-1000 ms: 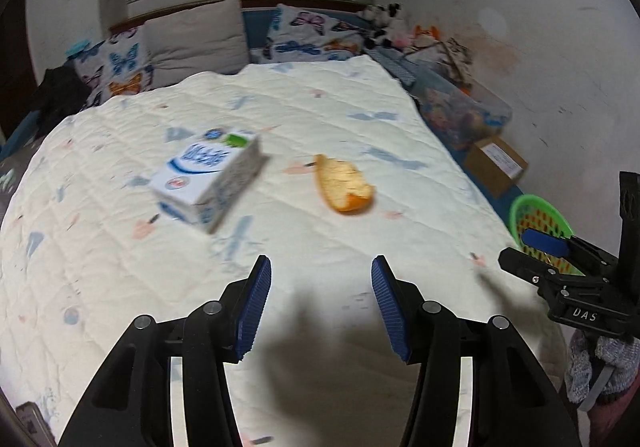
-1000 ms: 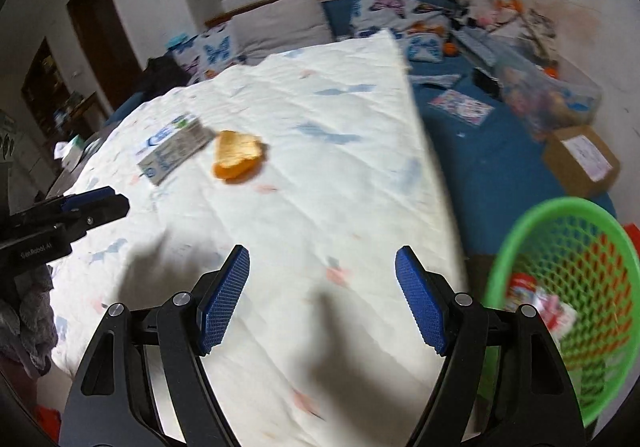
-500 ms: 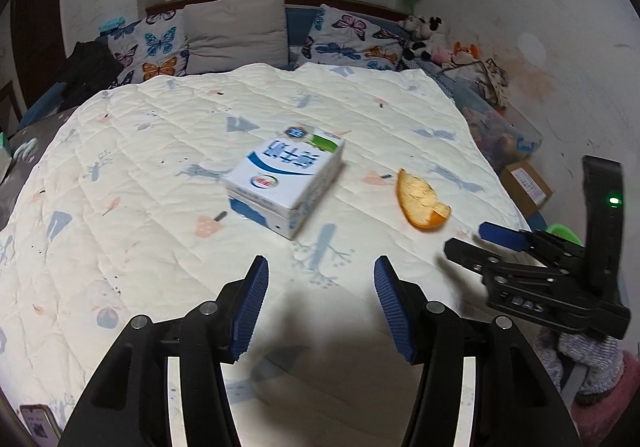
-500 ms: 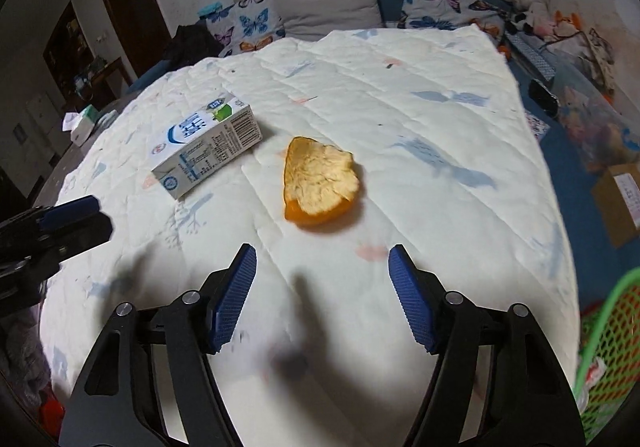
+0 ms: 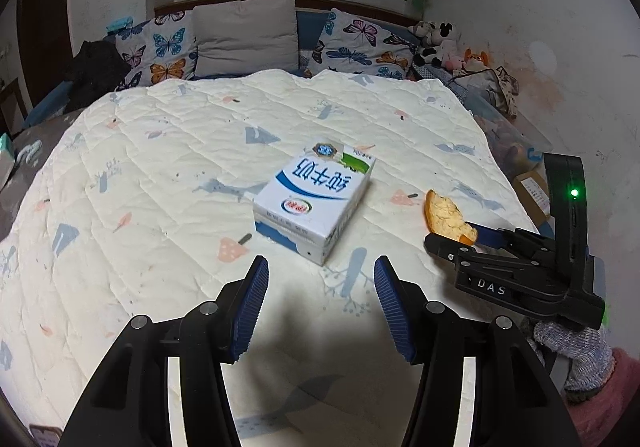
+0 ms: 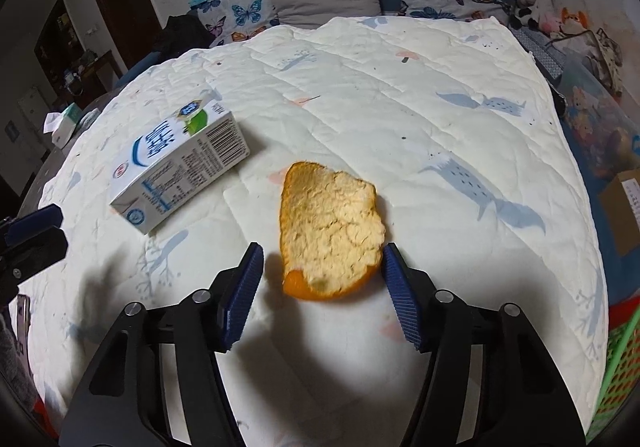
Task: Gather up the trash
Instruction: 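Grasp the orange bread slice with right tool while left grasps the milk carton, then carry bread and milk carton over the green basket and open both tools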
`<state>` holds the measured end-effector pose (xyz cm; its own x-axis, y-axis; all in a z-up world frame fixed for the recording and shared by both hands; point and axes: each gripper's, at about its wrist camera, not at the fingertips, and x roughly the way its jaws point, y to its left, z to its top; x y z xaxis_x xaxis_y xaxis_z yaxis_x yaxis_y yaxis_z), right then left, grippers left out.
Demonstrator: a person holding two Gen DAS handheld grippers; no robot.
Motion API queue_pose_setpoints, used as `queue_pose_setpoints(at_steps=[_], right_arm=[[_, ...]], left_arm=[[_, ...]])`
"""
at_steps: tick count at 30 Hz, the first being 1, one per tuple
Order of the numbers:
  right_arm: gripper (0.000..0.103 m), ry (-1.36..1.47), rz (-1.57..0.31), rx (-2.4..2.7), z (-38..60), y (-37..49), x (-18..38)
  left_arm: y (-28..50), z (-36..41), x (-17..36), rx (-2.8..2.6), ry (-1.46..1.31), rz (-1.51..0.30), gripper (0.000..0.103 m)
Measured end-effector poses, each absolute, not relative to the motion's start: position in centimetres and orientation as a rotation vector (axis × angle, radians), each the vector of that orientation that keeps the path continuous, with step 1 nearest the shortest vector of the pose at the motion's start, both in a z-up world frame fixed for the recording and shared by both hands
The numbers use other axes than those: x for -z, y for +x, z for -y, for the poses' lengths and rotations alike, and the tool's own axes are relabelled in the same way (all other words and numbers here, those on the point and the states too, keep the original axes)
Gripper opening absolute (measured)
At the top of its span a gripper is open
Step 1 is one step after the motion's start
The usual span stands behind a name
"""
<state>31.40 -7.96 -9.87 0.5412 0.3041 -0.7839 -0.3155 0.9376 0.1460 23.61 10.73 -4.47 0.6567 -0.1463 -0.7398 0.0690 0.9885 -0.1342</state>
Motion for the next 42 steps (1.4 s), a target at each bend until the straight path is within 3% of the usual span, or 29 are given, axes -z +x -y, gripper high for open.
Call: queue_pose_setpoints(at_steps=[7, 14, 19, 34, 42], right_arm=[[0.051, -0.118, -0.905, -0.343, 7.4, 31.2, 10.0], [0.043, -0.091, -0.890, -0.348, 8.8, 30.6, 9.5], [0.042, -0.073, -0.878, -0.348, 10.0, 29.5, 8.7], [0.042, -0.040, -0.854, -0.324, 13.8, 26.3, 6.9], [0.042, -0.028, -0.847, -0.301, 15.4, 24.4, 6.5]], left_arm=[[25.4, -10.5, 4.5, 0.118, -0.059, -0.841, 0.057], [27.8, -9.7, 4.3, 0.145, 0.018, -0.833, 0.075], [30.4, -8.7, 5.3, 0.170, 0.117, -0.876, 0.081], [35.6, -7.7, 8.6, 0.145, 0.210, -0.982, 0.081], [35.4, -7.4, 8.8, 0.133, 0.158, -0.957, 0.069]])
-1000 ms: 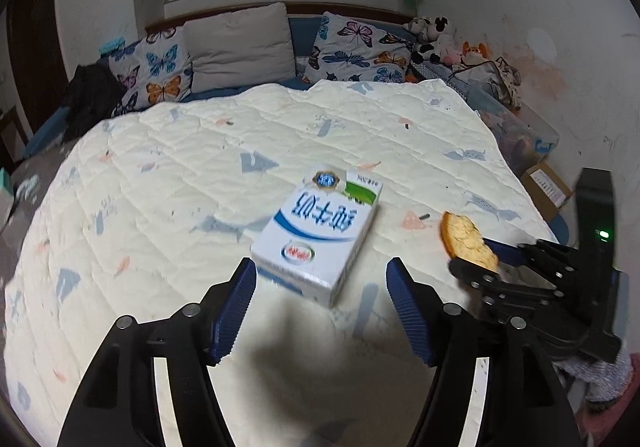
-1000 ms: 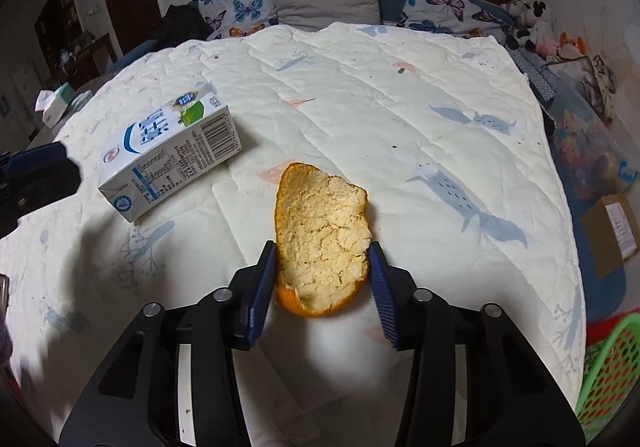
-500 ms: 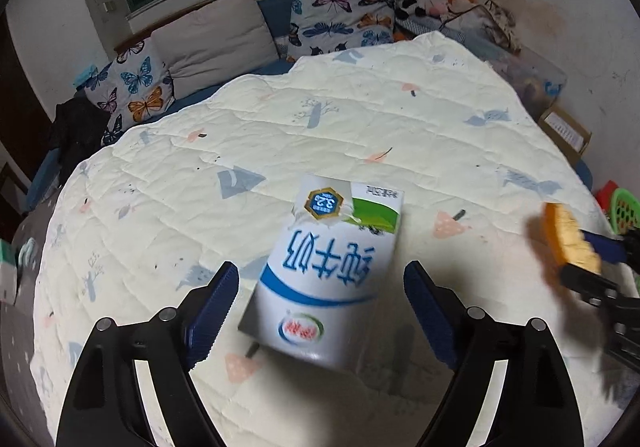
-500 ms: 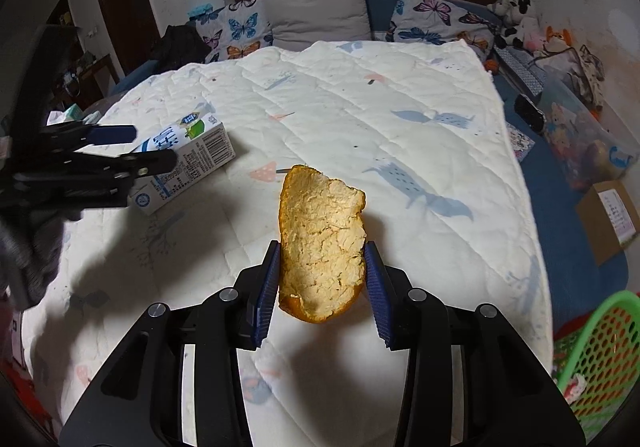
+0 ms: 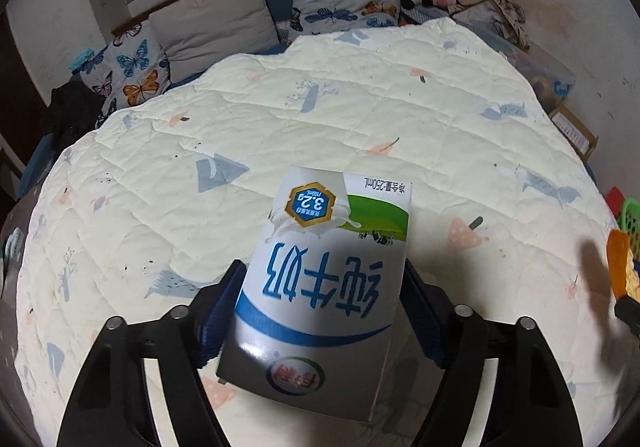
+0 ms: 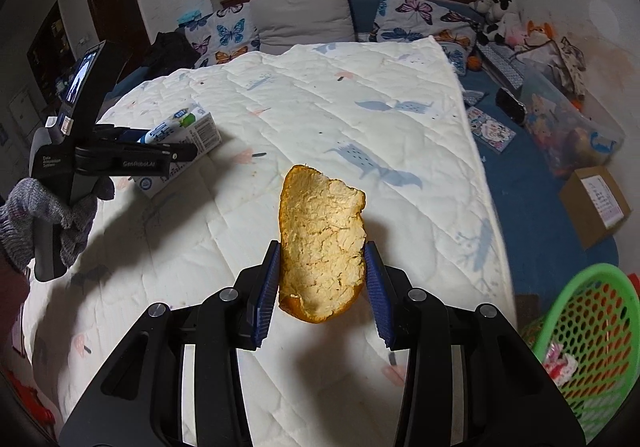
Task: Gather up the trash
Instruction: 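Carry bread and milk carton over the green basket and open both tools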
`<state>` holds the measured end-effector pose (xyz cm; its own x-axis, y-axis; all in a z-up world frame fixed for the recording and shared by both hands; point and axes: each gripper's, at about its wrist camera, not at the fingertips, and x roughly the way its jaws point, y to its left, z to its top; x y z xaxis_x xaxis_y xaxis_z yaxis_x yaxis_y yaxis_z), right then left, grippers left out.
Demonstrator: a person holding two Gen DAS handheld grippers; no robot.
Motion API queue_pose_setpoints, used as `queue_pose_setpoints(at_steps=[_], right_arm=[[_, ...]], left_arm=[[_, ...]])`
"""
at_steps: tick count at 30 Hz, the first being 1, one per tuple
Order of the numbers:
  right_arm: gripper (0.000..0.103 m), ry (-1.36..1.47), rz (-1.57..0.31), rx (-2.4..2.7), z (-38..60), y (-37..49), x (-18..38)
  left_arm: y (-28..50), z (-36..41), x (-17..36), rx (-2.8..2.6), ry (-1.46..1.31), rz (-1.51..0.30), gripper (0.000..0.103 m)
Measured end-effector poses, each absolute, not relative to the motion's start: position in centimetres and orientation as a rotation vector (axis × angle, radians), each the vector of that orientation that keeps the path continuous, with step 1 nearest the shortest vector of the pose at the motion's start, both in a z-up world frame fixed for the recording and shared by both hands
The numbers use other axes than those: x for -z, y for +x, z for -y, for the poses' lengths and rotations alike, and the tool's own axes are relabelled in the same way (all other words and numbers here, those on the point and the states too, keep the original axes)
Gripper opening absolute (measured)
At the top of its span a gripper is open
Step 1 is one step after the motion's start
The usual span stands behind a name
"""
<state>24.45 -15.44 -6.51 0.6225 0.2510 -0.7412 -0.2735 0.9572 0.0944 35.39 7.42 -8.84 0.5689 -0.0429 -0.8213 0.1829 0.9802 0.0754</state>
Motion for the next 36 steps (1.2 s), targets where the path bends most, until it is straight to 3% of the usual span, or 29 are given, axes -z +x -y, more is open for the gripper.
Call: queue_pose_setpoints(at_steps=[22, 36], right_arm=[[0.042, 0.077, -0.829, -0.089, 26.7, 16.8, 6.1], [0.044, 0.118, -0.866, 0.211, 40.0, 12.9, 8.1]], left_arm=[[21.5, 5.0, 3.8, 0.418, 0.171, -0.816, 0.066], [19.1, 15.6, 3.0, 0.599, 0.225, -0.807, 0.066]])
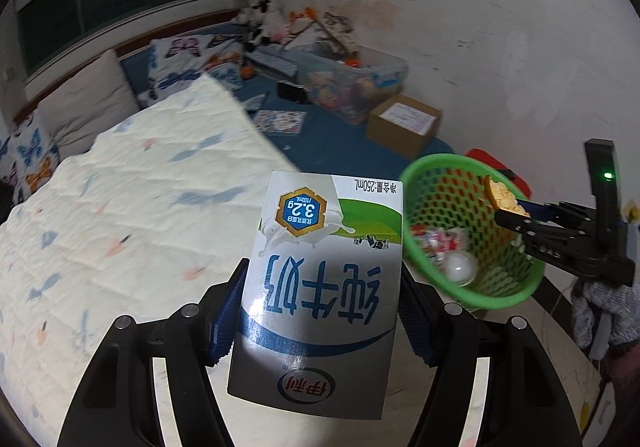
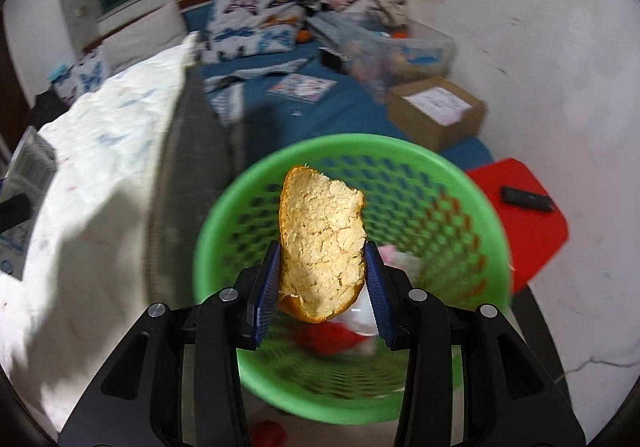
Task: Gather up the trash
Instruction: 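Carry bread and milk carton over the green basket and open both tools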
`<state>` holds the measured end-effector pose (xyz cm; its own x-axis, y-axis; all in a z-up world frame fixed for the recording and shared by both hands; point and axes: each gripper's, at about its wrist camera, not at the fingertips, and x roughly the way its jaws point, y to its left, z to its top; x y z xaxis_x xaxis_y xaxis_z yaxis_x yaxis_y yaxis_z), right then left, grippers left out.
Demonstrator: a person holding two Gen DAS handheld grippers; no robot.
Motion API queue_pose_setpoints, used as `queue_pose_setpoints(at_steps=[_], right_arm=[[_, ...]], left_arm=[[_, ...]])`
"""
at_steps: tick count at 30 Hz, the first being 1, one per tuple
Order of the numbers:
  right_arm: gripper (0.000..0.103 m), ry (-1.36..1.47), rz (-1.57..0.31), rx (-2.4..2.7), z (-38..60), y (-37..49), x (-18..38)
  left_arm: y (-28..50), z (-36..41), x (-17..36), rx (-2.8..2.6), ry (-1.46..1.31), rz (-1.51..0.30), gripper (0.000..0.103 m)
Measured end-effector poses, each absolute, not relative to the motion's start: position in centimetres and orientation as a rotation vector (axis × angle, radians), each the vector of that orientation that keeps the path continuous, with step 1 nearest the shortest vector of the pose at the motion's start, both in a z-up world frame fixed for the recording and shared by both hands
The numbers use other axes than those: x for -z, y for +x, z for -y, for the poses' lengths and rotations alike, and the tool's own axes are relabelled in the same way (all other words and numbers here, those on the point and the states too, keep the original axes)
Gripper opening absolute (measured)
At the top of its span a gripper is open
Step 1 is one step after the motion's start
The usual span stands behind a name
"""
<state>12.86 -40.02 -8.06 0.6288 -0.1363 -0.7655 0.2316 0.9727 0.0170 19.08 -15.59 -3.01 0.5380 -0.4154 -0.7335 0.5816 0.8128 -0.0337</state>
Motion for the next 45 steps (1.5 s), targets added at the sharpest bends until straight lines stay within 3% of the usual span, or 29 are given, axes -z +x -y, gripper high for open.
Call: queue_pose_setpoints(at_steps=[6, 8, 10, 27, 32, 45], right_arm=[[0.046, 0.142, -0.874, 0.301, 43.9, 12.1, 8.6], [0.058, 0.150, -0.871, 0.315, 44.7, 11.8, 8.7], [0.061, 0.151, -0.857, 0.328, 45.1, 11.5, 8.6], [0.063, 0.232, -0.782, 0.315, 45.8, 6.8, 7.1], [0.063, 0.246, -0.772, 0.302, 45.5, 6.4, 7.0], [0.065, 0.245, -0.760, 0.213, 41.8, 6.1, 5.9]], left_arm=[[18.7, 20.2, 3.0, 0.663, 0.245, -0.814, 0.066], [18.6, 21.4, 3.2, 0.681, 0.250, -0.819, 0.066], [18.7, 22.8, 3.5, 0.697, 0.252, -0.824, 0.066], [19.1, 30.4, 5.8, 0.758, 0.260, -0.907, 0.068], [19.3, 30.4, 6.1, 0.771, 0.234, -0.926, 0.077], [17.7, 24.3, 4.2, 0.704, 0.175, -0.874, 0.078]])
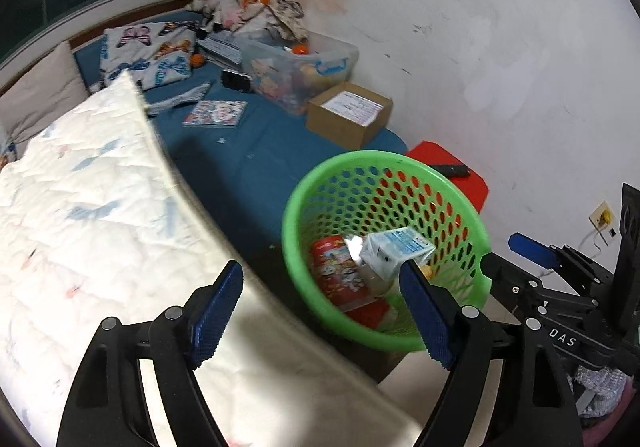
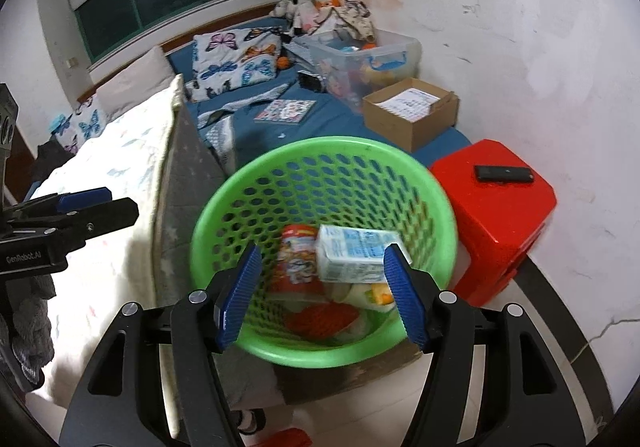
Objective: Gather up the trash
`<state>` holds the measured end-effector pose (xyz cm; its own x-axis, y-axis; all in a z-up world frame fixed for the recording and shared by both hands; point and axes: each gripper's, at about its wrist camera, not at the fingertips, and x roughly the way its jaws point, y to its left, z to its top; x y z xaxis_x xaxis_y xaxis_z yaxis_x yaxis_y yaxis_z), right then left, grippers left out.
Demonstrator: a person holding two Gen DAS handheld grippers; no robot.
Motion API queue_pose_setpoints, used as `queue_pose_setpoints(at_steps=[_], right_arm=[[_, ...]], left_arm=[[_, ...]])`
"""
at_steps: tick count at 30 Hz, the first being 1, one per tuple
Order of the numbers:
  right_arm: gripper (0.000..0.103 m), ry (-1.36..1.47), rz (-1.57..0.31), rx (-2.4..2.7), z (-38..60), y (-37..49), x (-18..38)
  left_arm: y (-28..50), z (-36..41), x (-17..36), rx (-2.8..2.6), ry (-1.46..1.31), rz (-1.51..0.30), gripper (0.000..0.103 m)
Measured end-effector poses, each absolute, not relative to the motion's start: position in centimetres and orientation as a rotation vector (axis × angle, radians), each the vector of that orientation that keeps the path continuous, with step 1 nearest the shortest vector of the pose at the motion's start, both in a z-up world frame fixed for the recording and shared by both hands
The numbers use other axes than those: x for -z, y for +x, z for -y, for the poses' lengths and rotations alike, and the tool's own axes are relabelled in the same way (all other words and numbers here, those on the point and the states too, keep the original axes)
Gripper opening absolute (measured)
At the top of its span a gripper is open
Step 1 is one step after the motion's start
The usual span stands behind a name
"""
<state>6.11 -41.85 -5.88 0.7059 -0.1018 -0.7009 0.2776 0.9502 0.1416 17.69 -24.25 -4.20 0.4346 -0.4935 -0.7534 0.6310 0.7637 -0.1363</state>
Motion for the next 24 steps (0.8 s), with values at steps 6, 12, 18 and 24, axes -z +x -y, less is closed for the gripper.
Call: queue_pose_setpoints(at_steps=[6, 12, 18, 24], right_arm=[[0.067, 0.236, -0.743, 0.149, 38.6, 6.5, 5.1], [0.069, 0.215, -0.745, 0.062, 34.4, 7.2, 4.5], [0.072, 0.204, -0.746, -0.004, 31.1, 7.8, 4.0], [0.077, 0.191, -0.754, -0.036, 28.8, 8.1, 3.8]], left_arm=[[16.3, 19.5, 3.3, 0.625, 0.172, -0.823, 0.083], [15.4, 14.6, 2.8, 0.542, 0.136, -0.799, 0.088], [14.5, 10.3, 2.2, 0.454, 0.112, -0.766, 0.092], [13.9, 7.8, 1.9, 0.393, 0.108, -0.747, 0.093]])
